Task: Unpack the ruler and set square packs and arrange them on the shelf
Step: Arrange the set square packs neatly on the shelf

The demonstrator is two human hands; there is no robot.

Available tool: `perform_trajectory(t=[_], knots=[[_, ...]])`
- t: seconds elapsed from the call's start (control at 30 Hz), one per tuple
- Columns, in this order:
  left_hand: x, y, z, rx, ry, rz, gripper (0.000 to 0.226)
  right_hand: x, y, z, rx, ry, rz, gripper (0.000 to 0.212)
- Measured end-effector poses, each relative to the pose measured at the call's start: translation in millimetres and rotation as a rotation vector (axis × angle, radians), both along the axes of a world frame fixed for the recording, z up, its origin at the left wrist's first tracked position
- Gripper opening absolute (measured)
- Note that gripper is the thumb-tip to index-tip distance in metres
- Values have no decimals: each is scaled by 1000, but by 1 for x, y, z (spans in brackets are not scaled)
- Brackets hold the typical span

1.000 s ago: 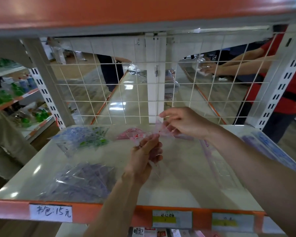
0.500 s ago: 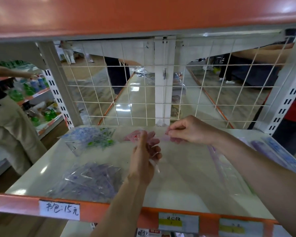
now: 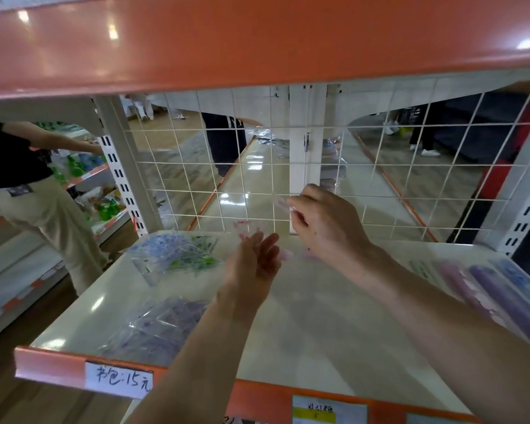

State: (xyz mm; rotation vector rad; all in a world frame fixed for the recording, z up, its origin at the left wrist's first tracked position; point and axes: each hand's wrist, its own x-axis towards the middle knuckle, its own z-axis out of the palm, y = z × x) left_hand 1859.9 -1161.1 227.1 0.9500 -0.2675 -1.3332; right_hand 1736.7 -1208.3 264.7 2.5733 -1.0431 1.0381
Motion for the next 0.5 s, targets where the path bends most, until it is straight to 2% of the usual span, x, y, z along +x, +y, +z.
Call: perform_trajectory(t=[0.1,0.17,0.27,0.33,0.43,0.5], knots=[[0,1,1,-51,-38,-44,15,5,3,-3,126,170,-3,10],[-3,2,3,-97,-73,-128,19,10,8,-7,238,201,28,19],[-1,-2,6,-108,-134,-203,20,15,15,-6,437,113,139,28],[6,-4,7,-93,-164,-205,19,10,12,-3,519,46,207,26],[17,0,14,-14,-284,-225,17,-2,0,2,465,-75,173,19],[23,4,18,42,-415,-258,13,-10,-10,1,455,-31,110,31]])
